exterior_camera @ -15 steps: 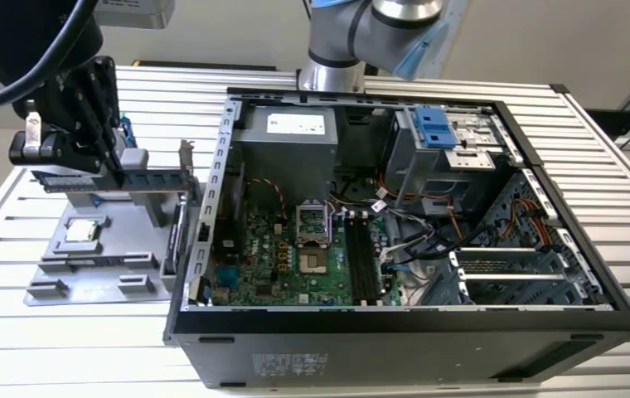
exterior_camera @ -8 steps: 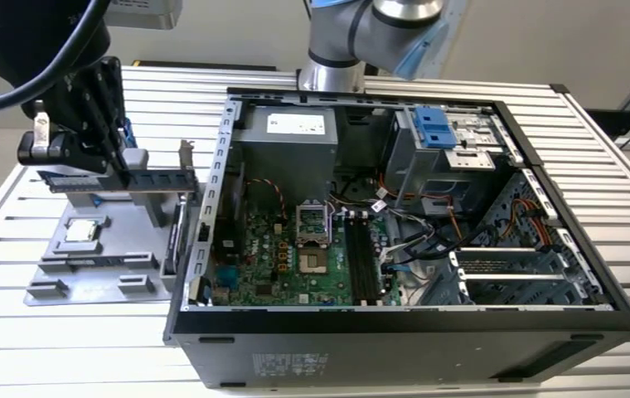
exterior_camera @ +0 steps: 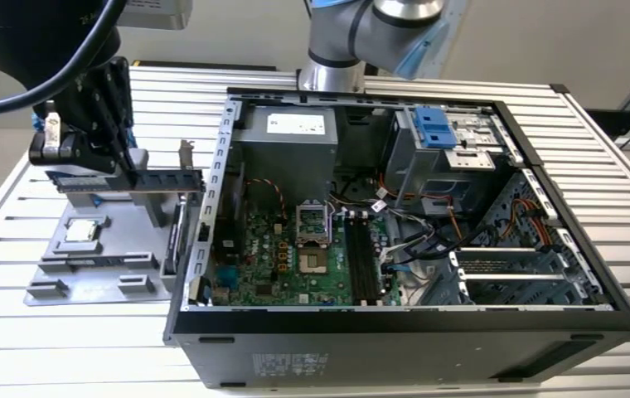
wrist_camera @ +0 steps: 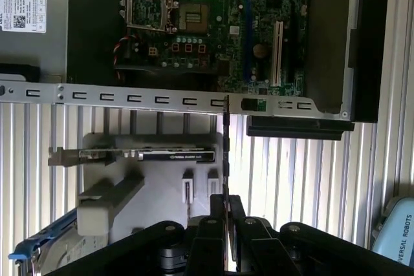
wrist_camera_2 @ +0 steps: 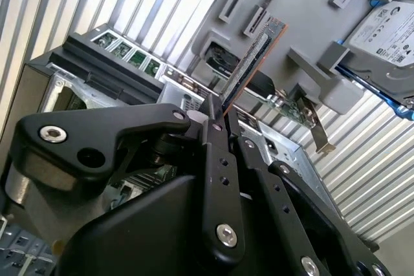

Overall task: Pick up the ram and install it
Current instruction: 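Pick up the ram and move it above insertion slot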

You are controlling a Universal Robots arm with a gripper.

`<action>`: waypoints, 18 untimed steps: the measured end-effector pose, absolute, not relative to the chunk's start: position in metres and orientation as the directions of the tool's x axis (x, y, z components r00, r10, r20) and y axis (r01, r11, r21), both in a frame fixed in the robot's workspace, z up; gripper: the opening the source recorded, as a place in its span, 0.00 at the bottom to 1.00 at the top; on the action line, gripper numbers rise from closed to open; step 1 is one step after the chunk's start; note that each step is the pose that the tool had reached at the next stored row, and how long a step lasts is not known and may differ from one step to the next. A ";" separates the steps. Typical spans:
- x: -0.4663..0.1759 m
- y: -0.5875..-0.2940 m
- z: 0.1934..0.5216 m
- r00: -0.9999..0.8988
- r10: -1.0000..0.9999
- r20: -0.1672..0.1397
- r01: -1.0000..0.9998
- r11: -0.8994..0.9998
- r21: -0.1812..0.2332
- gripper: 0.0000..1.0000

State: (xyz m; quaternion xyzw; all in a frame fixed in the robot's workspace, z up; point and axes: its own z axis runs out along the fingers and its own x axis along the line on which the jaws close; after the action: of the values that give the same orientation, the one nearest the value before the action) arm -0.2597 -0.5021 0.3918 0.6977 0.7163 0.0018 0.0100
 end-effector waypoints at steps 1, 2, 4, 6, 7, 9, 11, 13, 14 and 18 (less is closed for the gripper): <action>-0.259 -0.502 0.392 -0.026 1.000 -0.012 1.000 0.026 0.016 0.00; -0.258 -0.502 0.392 -0.026 1.000 -0.012 1.000 0.026 0.017 0.00; -0.255 -0.502 0.392 -0.026 1.000 -0.012 1.000 0.026 0.017 0.00; -0.253 -0.502 0.392 -0.026 1.000 -0.012 1.000 0.026 0.017 0.00; -0.253 -0.502 0.392 -0.026 1.000 -0.012 1.000 0.026 0.016 0.00; -0.251 -0.502 0.392 -0.026 1.000 -0.012 1.000 0.026 0.016 0.00; -0.249 -0.502 0.392 -0.026 1.000 -0.012 1.000 0.026 0.017 0.00; -0.248 -0.502 0.392 -0.026 1.000 -0.012 1.000 0.026 0.016 0.00; -0.247 -0.502 0.392 -0.026 1.000 -0.012 1.000 0.026 0.016 0.00; -0.244 -0.502 0.392 -0.026 1.000 -0.012 1.000 0.026 0.016 0.00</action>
State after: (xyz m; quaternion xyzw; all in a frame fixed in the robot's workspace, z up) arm -0.2437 -0.5020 0.3918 0.6977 0.7163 0.0018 0.0100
